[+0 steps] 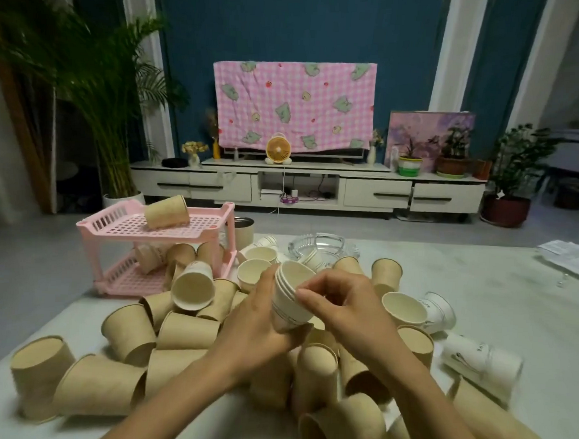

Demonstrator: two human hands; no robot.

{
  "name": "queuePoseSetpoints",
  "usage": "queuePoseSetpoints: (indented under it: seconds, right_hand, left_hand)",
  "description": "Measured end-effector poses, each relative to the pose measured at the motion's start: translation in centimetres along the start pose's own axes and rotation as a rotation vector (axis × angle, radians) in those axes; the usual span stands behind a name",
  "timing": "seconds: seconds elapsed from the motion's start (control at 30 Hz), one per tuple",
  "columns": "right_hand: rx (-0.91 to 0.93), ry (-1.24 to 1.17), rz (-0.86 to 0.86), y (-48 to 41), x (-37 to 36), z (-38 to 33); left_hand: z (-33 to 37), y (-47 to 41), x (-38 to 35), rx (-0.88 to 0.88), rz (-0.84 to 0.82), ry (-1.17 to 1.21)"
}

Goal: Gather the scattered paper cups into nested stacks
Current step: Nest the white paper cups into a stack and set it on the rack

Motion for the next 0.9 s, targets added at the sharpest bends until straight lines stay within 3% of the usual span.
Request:
queuePoseSetpoints:
  seconds: [0.13,0.2,0.27,0.33,0.4,0.5,0.6,0.7,0.8,0.9]
  right_hand:
    - [-0.052,0.009,-0.087,0.8,2.2,0.2]
    - [-0.134,0.004,0.044,1.3,5.5,2.0]
    - [-0.188,0.265,0.187,2.0,9.2,4.7]
    - [-0.262,0.512,0.208,2.6,11.3,7.1]
    - [-0.304,0.677,0.103,2.5,11.5,9.0]
    - [-0.336,0.874,-0.185,1.8,9.6,10.0]
    - [-0.404,0.900,-0.361,1.7,8.0,11.3]
    - [-0.406,0.852,-0.386,2.0,7.5,11.8]
    - [-0.276,0.904,-0.242,1.9,8.7,9.7]
    - [-0.027,0.680,0.247,2.2,10.9,5.3]
  left_hand:
    - [1.1,2.5,-1.1,-0.052,-0.009,-0.026]
    - [1.6,3.5,-1.4,-0.064,-0.021,0.000]
    - [1.9,4.0,-1.3,-0.050,-0.045,0.039]
    - [2.2,4.1,-1.3,-0.049,-0.074,0.042]
    - [2.5,4.1,-1.2,-0.065,-0.098,0.003]
    - [2.8,4.3,-1.3,-0.081,-0.109,-0.063]
    - [2.6,4.6,-1.7,-0.071,-0.115,-0.094]
    - [2.4,4.8,-1.9,-0.059,-0.123,-0.083]
    - [2.2,4.8,-1.8,-0.042,-0.123,-0.059]
    - [2.3,4.5,-1.6,-0.042,-0.090,-0.025]
Point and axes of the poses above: each hand's wrist, its own y-axis away from the middle knuckle, its own x-axis out of the back of the hand, z = x × y, the point moved 4 cm from there along -y, towards the middle knuckle, and after that the axes turned 10 degrees about x, right-handed, at the moved point
